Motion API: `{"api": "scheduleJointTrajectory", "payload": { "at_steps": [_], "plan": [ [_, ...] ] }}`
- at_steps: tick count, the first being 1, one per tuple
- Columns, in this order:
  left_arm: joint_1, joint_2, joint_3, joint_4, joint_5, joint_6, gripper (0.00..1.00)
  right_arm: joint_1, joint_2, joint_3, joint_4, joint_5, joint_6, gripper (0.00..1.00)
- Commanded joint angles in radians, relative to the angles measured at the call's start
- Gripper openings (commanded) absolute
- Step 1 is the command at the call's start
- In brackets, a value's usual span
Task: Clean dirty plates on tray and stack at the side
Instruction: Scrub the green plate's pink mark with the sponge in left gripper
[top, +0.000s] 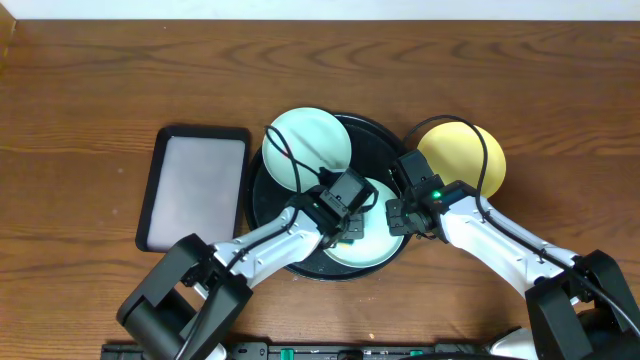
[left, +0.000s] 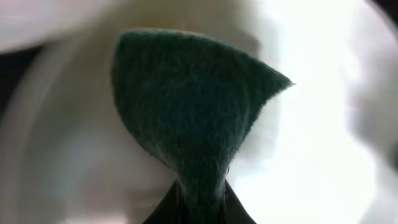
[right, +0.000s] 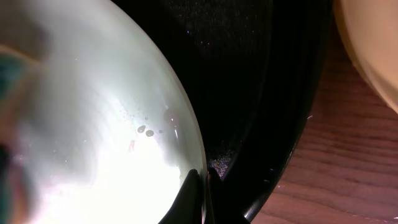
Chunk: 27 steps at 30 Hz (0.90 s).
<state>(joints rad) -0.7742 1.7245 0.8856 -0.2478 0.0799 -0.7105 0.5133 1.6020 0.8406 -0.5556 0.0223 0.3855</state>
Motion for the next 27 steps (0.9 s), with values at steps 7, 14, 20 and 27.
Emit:
{"api": "scheduleJointTrajectory", "payload": {
  "at_steps": [7,14,20,27],
  "plan": [
    [-0.011,-0.019,0.013,0.060,0.241,0.028,0.08,-0.001,0.006,-0.007,-0.002,-0.005,0.002,0.01],
    [-0.011,-0.156,0.021,0.029,0.092,0.067,0.07,-0.001,0.006,-0.007,-0.002,-0.005,0.002,0.01],
    [-0.011,-0.180,0.020,-0.058,-0.080,0.086,0.07,-0.001,0.006,-0.007,-0.002,-0.005,0.002,0.01],
    [-0.011,-0.117,0.007,-0.129,-0.193,0.085,0.08,-0.001,0.006,-0.007,-0.001,-0.005,0.002,0.01]
  ]
}}
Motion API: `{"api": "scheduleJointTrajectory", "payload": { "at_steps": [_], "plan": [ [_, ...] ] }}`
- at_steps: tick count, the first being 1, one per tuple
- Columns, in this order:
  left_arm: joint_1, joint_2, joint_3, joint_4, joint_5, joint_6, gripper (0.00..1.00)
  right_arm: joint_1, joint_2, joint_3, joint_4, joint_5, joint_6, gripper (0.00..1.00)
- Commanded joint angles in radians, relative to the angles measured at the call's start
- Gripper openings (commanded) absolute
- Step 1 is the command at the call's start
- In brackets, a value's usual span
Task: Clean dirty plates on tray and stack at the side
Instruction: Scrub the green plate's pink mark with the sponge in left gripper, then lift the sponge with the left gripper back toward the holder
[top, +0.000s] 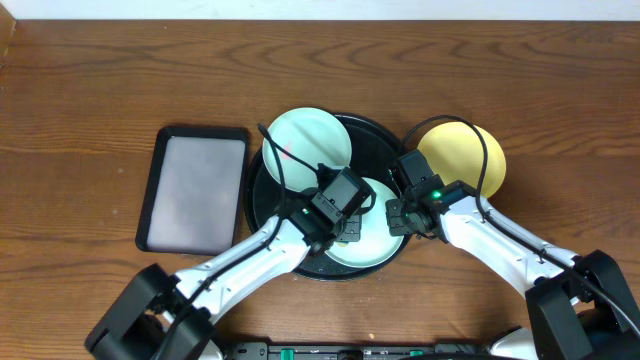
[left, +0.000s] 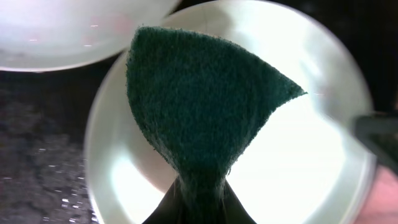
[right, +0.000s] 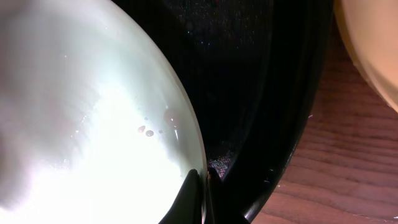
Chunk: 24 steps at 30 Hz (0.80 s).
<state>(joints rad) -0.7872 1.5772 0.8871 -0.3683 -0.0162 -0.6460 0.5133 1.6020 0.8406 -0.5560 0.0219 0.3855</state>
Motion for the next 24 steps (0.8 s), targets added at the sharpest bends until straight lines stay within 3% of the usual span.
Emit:
{"api": "scheduleJointTrajectory", "payload": {
  "at_steps": [1,10,24],
  "plan": [
    [0.002,0.046,0.006,-0.010,-0.110,0.021,0.08,-0.001,0.006,-0.007,-0.001,-0.005,0.002,0.01],
    [0.002,0.167,0.006,0.037,-0.099,-0.052,0.08,-0.001,0.006,-0.007,-0.001,-0.005,0.002,0.01],
    [0.002,0.218,0.006,0.257,0.419,-0.050,0.08,-0.001,0.006,-0.007,-0.001,-0.005,0.002,0.01]
  ]
}}
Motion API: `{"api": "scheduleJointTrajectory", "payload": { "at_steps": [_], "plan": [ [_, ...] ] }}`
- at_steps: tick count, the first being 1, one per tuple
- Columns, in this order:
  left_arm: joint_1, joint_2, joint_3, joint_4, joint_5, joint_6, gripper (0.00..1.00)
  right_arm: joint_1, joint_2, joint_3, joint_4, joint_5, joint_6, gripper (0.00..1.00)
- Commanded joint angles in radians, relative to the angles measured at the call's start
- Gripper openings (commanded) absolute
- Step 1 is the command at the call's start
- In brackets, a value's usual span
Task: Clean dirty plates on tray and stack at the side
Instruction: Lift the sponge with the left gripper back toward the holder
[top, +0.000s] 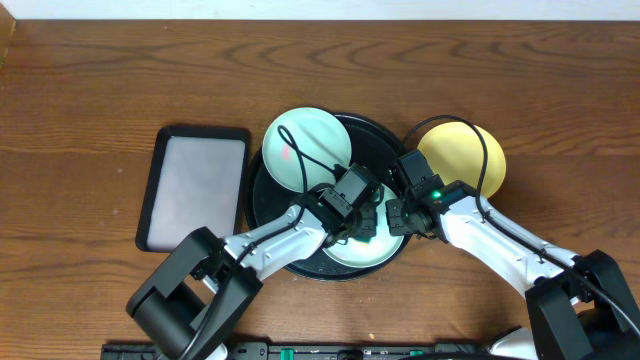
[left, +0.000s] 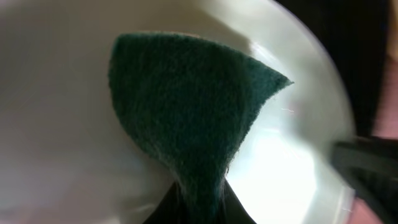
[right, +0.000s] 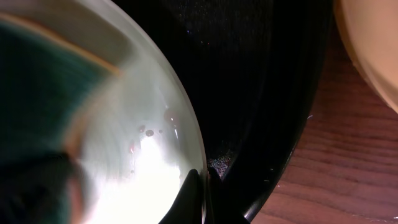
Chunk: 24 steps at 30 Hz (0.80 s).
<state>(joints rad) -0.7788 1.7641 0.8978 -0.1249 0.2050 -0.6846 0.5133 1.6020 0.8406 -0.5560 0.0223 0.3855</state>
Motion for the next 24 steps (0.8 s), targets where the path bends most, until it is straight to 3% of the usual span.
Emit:
{"api": "scheduleJointTrajectory", "payload": {
  "at_steps": [1,5,11,17,24],
  "plan": [
    [-0.007,0.029,-0.003,0.016,0.200,-0.011,0.07,-0.001,0.006,-0.007,-0.001,-0.005,0.002,0.01],
    [-0.001,-0.013,-0.002,0.012,0.183,0.001,0.07,-0.001,0.006,-0.007,-0.001,-0.005,0.002,0.01],
    [0.024,-0.188,-0.002,-0.065,0.022,0.021,0.07,-0.001,0.006,-0.007,-0.001,-0.005,0.002,0.04],
    [0.103,-0.444,-0.002,-0.218,-0.076,0.058,0.07,-0.001,0.006,-0.007,-0.002,-0.005,0.002,0.17],
    [0.307,-0.768,-0.002,-0.489,-0.114,0.064,0.07,-0.001,0.006,-0.012,0.002,-0.005,0.003,0.22]
  ]
}}
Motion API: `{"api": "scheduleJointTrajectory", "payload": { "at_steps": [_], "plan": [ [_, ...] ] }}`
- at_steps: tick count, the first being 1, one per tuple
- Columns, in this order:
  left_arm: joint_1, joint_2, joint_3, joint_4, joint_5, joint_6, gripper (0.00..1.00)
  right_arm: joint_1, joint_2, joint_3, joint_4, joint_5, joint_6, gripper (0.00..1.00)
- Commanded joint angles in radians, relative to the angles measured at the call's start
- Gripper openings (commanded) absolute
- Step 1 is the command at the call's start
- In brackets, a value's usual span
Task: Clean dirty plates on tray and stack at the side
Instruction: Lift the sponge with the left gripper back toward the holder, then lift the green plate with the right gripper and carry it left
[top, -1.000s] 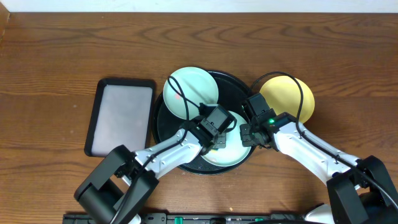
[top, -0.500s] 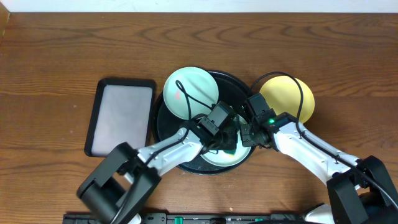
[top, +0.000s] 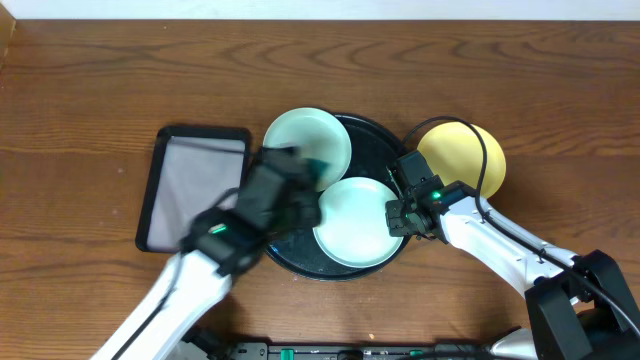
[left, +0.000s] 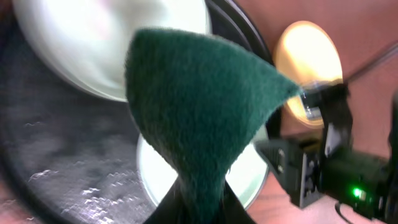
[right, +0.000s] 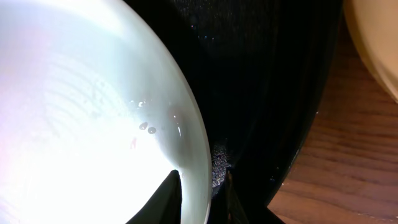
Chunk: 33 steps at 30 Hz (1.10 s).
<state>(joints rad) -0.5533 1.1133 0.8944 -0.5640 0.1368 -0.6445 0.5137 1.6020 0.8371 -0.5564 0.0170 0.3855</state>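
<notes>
A pale green plate (top: 355, 220) lies at the near side of the round black tray (top: 375, 135). A few dark specks (right: 146, 127) show near its right rim. My right gripper (right: 199, 196) straddles that rim with its jaws spread, the outer finger standing off it. A second pale green plate (top: 300, 135) leans on the tray's far left. My left gripper (left: 200, 202) is shut on a green sponge (left: 199, 106) and held up over the tray's left side, blurred in the overhead view. The yellow plate (top: 465, 160) sits on the table right of the tray.
A black rectangular tray (top: 160, 140) with a pale inside lies left of the round tray, partly under my left arm. Brown wooden table (top: 80, 90) surrounds everything. The right arm's cable loops over the yellow plate.
My left gripper has lifted the sponge off the near plate and gone left, now high over the tray's left side. The right jaws, pinched on the plate's rim before, now stand apart around it.
The sponge was pressed on the near plate, then held just above it, then pressed on its right part, while my right gripper stayed shut on the rim. Now the sponge is off the plate and the right jaws are spread.
</notes>
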Motion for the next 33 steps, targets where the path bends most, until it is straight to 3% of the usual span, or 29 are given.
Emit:
{"api": "scheduleJointTrajectory", "payload": {
  "at_steps": [1,9,12,13,14,22,33],
  "plan": [
    [0.116,-0.158,0.001,-0.088,-0.045,0.024,0.07,-0.002,0.006,-0.010,0.004,0.000,0.003,0.22],
    [0.341,-0.398,0.001,-0.326,-0.091,0.103,0.07,-0.002,0.006,-0.018,0.017,-0.001,0.030,0.20],
    [0.377,-0.422,0.001,-0.393,-0.142,0.122,0.07,-0.002,0.006,-0.021,0.023,-0.008,0.029,0.11],
    [0.382,-0.423,0.001,-0.414,-0.151,0.124,0.08,-0.002,0.006,-0.021,0.023,-0.007,0.029,0.02],
    [0.385,-0.422,0.001,-0.428,-0.153,0.140,0.08,-0.002,0.006,-0.021,0.023,-0.007,0.028,0.01],
    [0.385,-0.416,0.000,-0.465,-0.153,0.181,0.08,-0.002,-0.023,0.016,-0.042,-0.008,0.016,0.01],
    [0.385,-0.415,0.000,-0.467,-0.153,0.181,0.08,-0.002,-0.195,0.079,-0.146,-0.070,0.002,0.01]
  ]
}}
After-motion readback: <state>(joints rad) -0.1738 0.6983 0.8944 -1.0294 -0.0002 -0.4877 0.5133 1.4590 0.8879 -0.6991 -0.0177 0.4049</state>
